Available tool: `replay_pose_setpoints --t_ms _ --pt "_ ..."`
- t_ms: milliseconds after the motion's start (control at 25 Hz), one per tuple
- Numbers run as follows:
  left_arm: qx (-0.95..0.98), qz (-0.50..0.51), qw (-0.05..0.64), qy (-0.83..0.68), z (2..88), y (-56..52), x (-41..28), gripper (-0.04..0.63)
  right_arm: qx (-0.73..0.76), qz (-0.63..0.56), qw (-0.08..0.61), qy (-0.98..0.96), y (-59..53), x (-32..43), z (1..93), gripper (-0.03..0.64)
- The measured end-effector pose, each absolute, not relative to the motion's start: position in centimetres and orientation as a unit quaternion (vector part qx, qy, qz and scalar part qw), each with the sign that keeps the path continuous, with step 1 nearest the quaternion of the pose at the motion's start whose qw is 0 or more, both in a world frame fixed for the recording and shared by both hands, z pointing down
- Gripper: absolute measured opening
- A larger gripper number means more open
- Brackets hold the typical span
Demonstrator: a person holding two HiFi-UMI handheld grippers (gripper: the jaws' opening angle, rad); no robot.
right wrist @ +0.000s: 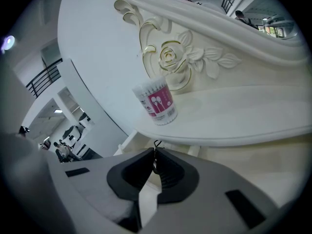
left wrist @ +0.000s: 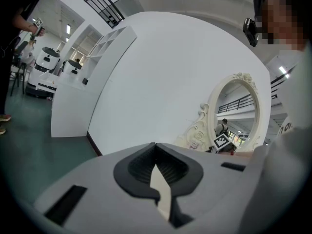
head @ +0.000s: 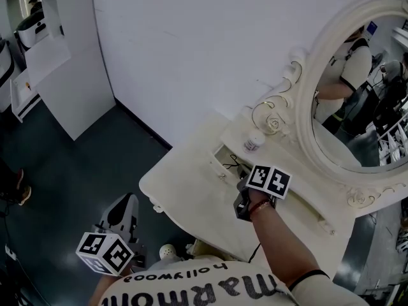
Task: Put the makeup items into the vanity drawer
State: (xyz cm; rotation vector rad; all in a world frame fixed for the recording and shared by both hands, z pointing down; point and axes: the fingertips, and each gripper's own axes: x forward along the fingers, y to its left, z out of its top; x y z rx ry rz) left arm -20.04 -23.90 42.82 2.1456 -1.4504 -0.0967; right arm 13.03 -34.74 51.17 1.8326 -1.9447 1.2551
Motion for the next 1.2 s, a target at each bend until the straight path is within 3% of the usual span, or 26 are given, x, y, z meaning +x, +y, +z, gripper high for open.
replay_pose_setpoints --t_ms 440,1200 --pt "0.796 -0.039 0.274 -0.539 42.9 -24.4 -20.2 0.008 0.618 0.366 0.187 -0.670 -34.9 12.7 51.6 0.037" --pt "0.792 -0.047 0.285 -0.538 43.4 -24.5 -20.5 0.008 0.606 0.313 0.253 -0.686 -35.5 11.4 51.6 0.038"
